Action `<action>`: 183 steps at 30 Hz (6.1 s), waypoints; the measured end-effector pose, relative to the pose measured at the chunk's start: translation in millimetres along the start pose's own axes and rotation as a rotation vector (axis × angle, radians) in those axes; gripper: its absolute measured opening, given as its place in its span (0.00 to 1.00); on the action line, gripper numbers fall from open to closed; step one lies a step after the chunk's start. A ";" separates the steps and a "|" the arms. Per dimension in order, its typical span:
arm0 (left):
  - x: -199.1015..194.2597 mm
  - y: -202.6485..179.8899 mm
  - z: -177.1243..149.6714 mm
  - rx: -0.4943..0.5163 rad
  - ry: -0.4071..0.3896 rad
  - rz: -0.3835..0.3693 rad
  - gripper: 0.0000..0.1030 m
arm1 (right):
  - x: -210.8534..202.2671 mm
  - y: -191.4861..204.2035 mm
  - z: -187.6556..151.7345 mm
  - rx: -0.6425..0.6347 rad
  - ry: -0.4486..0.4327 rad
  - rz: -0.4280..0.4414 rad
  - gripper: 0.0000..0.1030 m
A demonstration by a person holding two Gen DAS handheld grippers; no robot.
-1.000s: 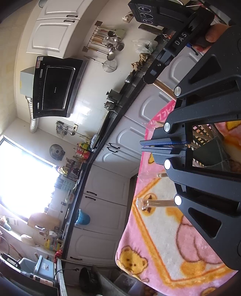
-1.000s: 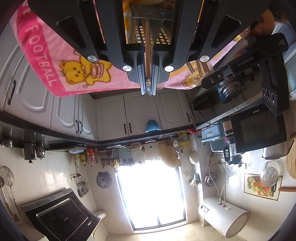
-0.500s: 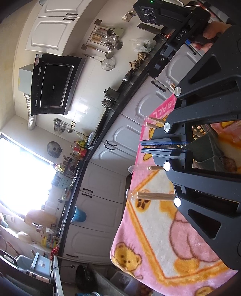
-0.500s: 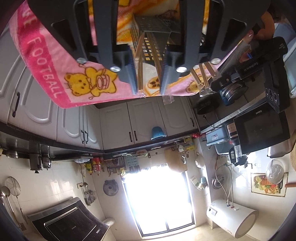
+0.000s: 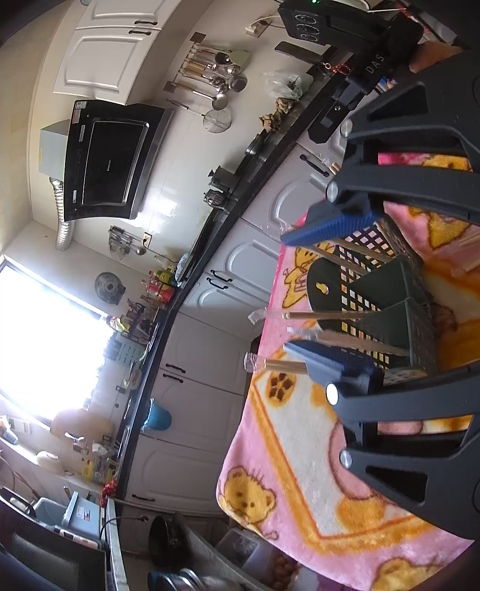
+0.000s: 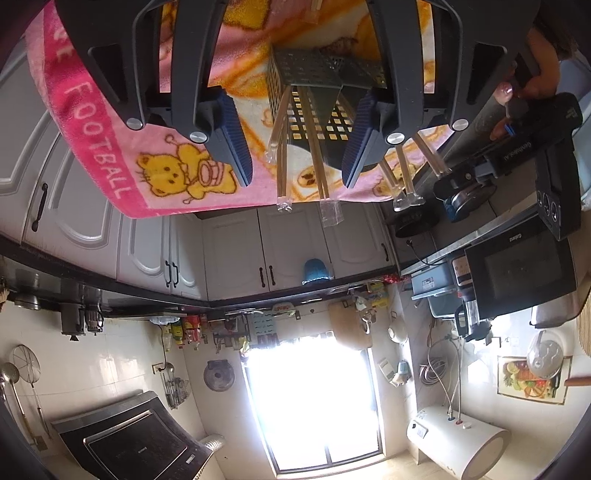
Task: Organize utensils
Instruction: 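Move both grippers down toward the remaining chopsticks on the blanket, then close the left gripper on a chopstick while the right gripper closes on another chopstick, then lift the chopsticks with both grippers and carry them over the caddy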
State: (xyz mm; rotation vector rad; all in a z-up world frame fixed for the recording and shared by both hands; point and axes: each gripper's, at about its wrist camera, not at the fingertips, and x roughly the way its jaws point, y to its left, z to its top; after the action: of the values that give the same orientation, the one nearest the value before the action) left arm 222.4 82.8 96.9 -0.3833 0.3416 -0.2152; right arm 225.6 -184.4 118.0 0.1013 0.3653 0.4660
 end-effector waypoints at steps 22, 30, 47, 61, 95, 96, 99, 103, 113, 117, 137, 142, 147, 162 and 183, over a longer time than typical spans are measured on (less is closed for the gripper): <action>-36.7 1.3 -11.7 -0.005 -0.001 0.041 0.90 | -31.4 10.3 -13.4 -0.047 -0.003 0.011 0.64; -45.0 2.0 -19.9 -0.005 0.006 0.043 0.90 | -40.5 14.5 -25.4 -0.064 0.016 0.009 0.65; -45.5 -13.8 -48.8 0.018 0.068 0.020 0.90 | -53.8 17.4 -52.3 -0.084 0.066 -0.008 0.68; -37.6 -21.4 -68.9 0.030 0.129 0.015 0.90 | -60.2 12.5 -76.9 -0.089 0.128 -0.021 0.68; 30.4 -40.3 -132.4 0.065 0.440 0.013 0.90 | -60.6 -19.4 -151.9 0.013 0.334 -0.056 0.68; 32.9 -40.3 -134.2 0.064 0.452 0.008 0.90 | -59.2 -22.3 -153.8 0.027 0.346 -0.060 0.68; 40.2 -39.6 -139.9 0.058 0.484 -0.003 0.90 | -55.2 -31.5 -160.3 0.077 0.381 -0.067 0.68; 52.2 -40.0 -148.9 0.047 0.540 -0.023 0.85 | -51.5 -42.2 -167.5 0.134 0.421 -0.071 0.68; 80.7 -34.3 -166.7 -0.030 0.652 -0.064 0.60 | -38.4 -58.6 -182.9 0.254 0.485 -0.038 0.65; 90.3 -31.8 -165.6 -0.048 0.657 -0.064 0.54 | -37.4 -65.8 -182.2 0.296 0.479 -0.027 0.61; 104.2 -27.5 -166.6 -0.036 0.664 -0.049 0.09 | -44.6 -60.0 -169.2 0.313 0.435 0.044 0.06; 101.8 -21.8 -164.8 -0.053 0.667 -0.062 0.05 | -49.8 -53.3 -155.7 0.270 0.399 0.038 0.05; 93.5 -14.3 -158.4 -0.082 0.651 -0.076 0.04 | -54.8 -45.1 -141.8 0.221 0.362 0.033 0.05; 23.4 6.4 -93.1 -0.108 0.406 -0.046 0.03 | -60.6 -17.8 -102.9 0.119 0.275 0.087 0.03; -40.6 12.0 -33.6 -0.115 0.196 -0.063 0.02 | -74.9 44.9 -25.7 -0.034 0.103 0.224 0.02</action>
State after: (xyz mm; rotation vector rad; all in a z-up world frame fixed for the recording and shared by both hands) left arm 174.5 93.5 74.4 -0.4885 0.5369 -0.2969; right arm 135.2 -178.3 126.1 0.0855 0.4489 0.7005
